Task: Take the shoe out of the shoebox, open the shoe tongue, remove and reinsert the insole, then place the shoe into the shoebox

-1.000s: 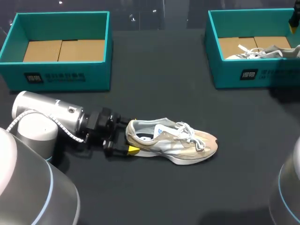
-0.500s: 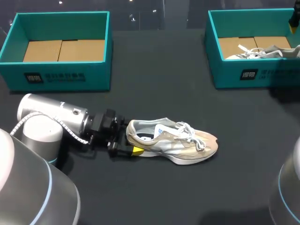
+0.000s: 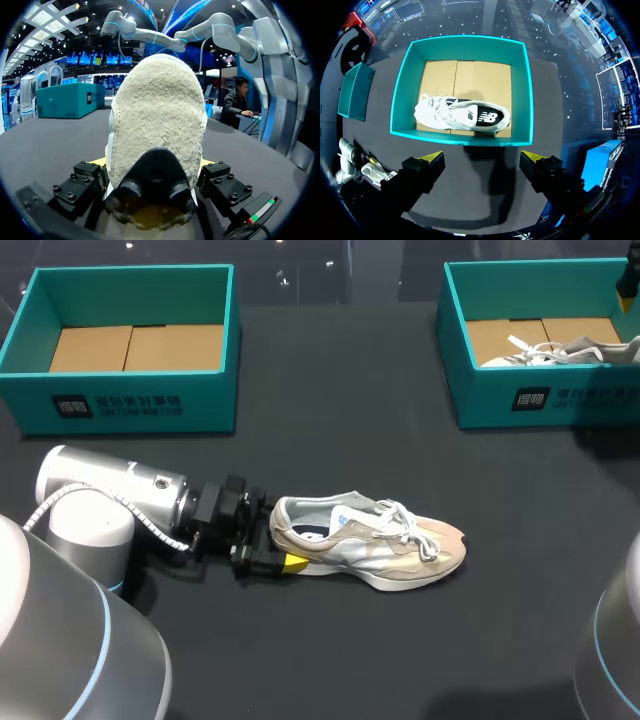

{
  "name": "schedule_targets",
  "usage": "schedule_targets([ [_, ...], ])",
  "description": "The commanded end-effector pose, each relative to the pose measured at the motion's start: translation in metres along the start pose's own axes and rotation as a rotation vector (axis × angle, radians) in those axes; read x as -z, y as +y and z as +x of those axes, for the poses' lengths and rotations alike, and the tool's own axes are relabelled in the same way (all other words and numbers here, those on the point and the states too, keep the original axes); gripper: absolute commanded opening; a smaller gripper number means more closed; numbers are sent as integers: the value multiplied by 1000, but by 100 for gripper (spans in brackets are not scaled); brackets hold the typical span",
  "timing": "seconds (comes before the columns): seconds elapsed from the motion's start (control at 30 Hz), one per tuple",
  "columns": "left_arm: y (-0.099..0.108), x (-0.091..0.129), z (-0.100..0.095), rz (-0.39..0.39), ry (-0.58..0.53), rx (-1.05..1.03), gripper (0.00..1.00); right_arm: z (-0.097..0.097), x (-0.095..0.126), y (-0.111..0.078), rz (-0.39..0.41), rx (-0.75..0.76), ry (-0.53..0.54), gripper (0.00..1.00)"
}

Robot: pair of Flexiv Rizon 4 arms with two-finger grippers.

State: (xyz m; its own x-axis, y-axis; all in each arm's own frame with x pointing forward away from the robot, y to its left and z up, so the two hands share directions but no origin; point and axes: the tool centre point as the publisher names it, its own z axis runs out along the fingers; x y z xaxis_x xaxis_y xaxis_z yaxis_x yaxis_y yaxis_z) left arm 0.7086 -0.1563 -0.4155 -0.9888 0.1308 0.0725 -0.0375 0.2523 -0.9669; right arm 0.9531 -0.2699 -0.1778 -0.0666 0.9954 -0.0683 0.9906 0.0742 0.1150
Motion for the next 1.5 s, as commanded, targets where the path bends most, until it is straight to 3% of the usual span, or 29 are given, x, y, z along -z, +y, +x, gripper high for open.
schedule_targets([
  [0.03,1,-6,5,3,-9,3,0,0,0,-1,-1,0,-1,100],
  [1.4,1,-7,5,3,-16,0,0,0,0,-1,-1,0,-1,100],
  [1.5,1,-7,5,3,-16,0,0,16,3,-4,5,-27,7,100],
])
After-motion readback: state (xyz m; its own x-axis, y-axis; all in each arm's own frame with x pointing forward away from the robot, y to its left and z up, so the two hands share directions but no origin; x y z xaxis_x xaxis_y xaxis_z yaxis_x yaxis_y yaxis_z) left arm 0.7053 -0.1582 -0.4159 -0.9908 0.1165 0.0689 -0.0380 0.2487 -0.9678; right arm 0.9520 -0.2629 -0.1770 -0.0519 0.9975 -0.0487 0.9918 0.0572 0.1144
